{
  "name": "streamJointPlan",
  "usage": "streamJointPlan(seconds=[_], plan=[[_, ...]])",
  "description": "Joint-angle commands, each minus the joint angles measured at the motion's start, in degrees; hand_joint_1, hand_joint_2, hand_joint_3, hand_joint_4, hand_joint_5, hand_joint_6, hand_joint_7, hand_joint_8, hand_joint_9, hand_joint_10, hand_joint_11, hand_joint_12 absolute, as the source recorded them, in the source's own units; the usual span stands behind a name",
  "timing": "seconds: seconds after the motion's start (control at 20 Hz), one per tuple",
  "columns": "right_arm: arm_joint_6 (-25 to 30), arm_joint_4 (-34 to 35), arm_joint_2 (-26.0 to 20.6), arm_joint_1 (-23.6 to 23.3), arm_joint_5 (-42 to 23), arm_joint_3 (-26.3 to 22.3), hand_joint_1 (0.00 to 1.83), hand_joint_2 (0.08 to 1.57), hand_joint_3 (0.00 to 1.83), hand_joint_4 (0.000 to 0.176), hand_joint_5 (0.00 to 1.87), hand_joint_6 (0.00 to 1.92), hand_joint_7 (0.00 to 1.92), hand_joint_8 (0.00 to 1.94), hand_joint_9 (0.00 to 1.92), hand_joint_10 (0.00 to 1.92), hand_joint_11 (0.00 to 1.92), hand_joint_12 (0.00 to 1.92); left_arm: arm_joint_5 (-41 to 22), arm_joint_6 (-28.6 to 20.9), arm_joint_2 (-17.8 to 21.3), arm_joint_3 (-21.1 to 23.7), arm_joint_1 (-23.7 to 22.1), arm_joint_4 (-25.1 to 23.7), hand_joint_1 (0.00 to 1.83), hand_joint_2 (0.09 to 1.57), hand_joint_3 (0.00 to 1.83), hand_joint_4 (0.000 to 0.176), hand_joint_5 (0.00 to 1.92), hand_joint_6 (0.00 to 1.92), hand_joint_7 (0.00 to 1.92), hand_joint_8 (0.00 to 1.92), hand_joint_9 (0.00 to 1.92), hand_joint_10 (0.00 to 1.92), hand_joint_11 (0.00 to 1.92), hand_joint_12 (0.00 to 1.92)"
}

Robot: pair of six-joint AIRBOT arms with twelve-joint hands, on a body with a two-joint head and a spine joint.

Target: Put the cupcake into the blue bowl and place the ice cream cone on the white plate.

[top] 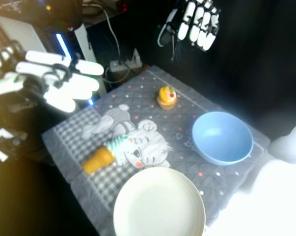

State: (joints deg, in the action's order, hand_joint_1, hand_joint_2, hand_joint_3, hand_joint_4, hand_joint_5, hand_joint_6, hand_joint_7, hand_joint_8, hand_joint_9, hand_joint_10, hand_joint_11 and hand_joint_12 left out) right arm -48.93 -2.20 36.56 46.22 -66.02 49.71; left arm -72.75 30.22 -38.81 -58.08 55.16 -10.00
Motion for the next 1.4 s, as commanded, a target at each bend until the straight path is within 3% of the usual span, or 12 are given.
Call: streamJointPlan(seconds=[0.0, 0.2, 0.25, 0.3, 0.4, 0.6, 0.75, 0.85, 0.95, 1.2, 1.25, 1.35], plan=[[0.13, 1.02, 0.22, -0.79, -6.60, 0.34, 0.77, 0.72, 0.00, 0.042, 0.11, 0.00, 0.15, 0.01, 0.16, 0.03, 0.00, 0.70, -6.02, -0.39, -0.45, -0.28, -1.05, 1.65, 1.27, 1.35, 0.01, 0.000, 0.41, 1.65, 0.58, 1.67, 0.60, 1.75, 0.50, 1.70], [0.13, 0.44, 0.71, -0.79, -5.77, 0.53, 0.74, 0.68, 0.00, 0.046, 0.09, 0.00, 0.16, 0.00, 0.19, 0.01, 0.00, 0.71, -3.34, -2.21, -1.83, -1.45, -3.18, -0.54, 1.27, 1.35, 0.01, 0.000, 0.41, 1.65, 0.58, 1.67, 0.60, 1.75, 0.50, 1.70], [0.16, 0.19, 0.79, -0.79, -5.09, 0.52, 0.75, 0.68, 0.00, 0.052, 0.07, 0.00, 0.14, 0.00, 0.17, 0.00, 0.00, 0.64, -2.41, -2.81, -2.09, -1.65, -3.69, -1.31, 0.72, 0.82, 0.03, 0.000, 0.13, 0.54, 0.23, 0.61, 0.24, 0.79, 0.13, 1.14], [0.57, -0.55, 0.82, -0.80, -3.59, 0.53, 0.73, 0.67, 0.00, 0.059, 0.04, 0.00, 0.15, 0.00, 0.17, 0.00, 0.00, 0.62, -0.90, -3.89, -2.51, -2.02, -4.31, -2.58, 0.61, 0.79, 0.02, 0.000, 0.13, 0.14, 0.24, 0.17, 0.26, 0.31, 0.10, 0.84], [1.25, -1.57, 0.82, -0.88, -1.28, 0.63, 0.74, 0.64, 0.00, 0.050, 0.02, 0.00, 0.15, 0.00, 0.19, 0.00, 0.00, 0.63, 1.10, -5.29, -3.19, -2.72, -5.20, -4.24, 0.68, 0.78, 0.00, 0.000, 0.13, 0.01, 0.20, 0.01, 0.25, 0.02, 0.13, 0.55], [3.26, -3.65, 0.86, -0.90, 3.55, 1.39, 0.72, 0.64, 0.00, 0.053, 0.00, 0.00, 0.15, 0.00, 0.19, 0.00, 0.00, 0.63, 6.79, -9.29, -4.34, -4.33, -7.52, -8.85, 0.63, 0.80, 0.00, 0.000, 0.16, 0.01, 0.22, 0.00, 0.25, 0.00, 0.11, 0.60], [3.86, -5.33, 0.98, -1.08, 7.73, 1.91, 0.72, 0.59, 0.00, 0.047, 0.00, 0.00, 0.18, 0.00, 0.20, 0.00, 0.00, 0.69, 11.77, -13.94, -5.13, -5.54, -10.14, -14.67, 0.63, 0.80, 0.00, 0.047, 0.09, 0.00, 0.23, 0.00, 0.28, 0.00, 0.13, 0.33], [3.87, -6.05, 1.17, -1.52, 9.94, 2.16, 0.70, 0.66, 0.02, 0.021, 0.01, 0.00, 0.20, 0.01, 0.21, 0.00, 0.00, 0.73, 14.91, -17.29, -6.13, -6.52, -12.33, -18.91, 0.67, 0.78, 0.00, 0.000, 0.10, 0.01, 0.19, 0.00, 0.25, 0.00, 0.18, 0.32], [3.91, -6.93, 1.89, -2.43, 12.53, 2.76, 0.72, 0.70, 0.02, 0.000, 0.00, 0.00, 0.23, 0.01, 0.24, 0.01, 0.00, 0.70, 18.80, -20.62, -7.42, -7.62, -15.02, -24.02, 0.67, 0.77, 0.00, 0.000, 0.14, 0.02, 0.20, 0.01, 0.25, 0.00, 0.24, 0.35], [4.61, -12.12, 5.67, -7.48, 21.78, 4.75, 0.70, 0.67, 0.00, 0.011, 0.02, 0.00, 0.25, 0.01, 0.25, 0.01, 0.02, 0.60, 24.25, -28.72, -10.43, -10.35, -19.51, -34.56, 0.68, 0.74, 0.00, 0.000, 0.13, 0.00, 0.25, 0.00, 0.29, 0.00, 0.09, 0.61], [4.71, -12.56, 6.30, -7.71, 22.78, 5.11, 0.68, 0.66, 0.00, 0.038, 0.03, 0.00, 0.27, 0.00, 0.26, 0.00, 0.04, 0.58, 25.05, -30.20, -10.77, -10.62, -20.09, -36.31, 0.70, 0.73, 0.00, 0.000, 0.12, 0.00, 0.25, 0.00, 0.29, 0.00, 0.07, 0.61], [5.51, -12.69, 7.10, -7.72, 23.74, 5.77, 0.67, 0.66, 0.00, 0.031, 0.01, 0.00, 0.26, 0.00, 0.26, 0.00, 0.03, 0.57, 26.57, -32.67, -11.36, -11.10, -21.23, -39.74, 0.68, 0.72, 0.00, 0.000, 0.13, 0.01, 0.30, 0.02, 0.35, 0.02, 0.11, 0.64]])
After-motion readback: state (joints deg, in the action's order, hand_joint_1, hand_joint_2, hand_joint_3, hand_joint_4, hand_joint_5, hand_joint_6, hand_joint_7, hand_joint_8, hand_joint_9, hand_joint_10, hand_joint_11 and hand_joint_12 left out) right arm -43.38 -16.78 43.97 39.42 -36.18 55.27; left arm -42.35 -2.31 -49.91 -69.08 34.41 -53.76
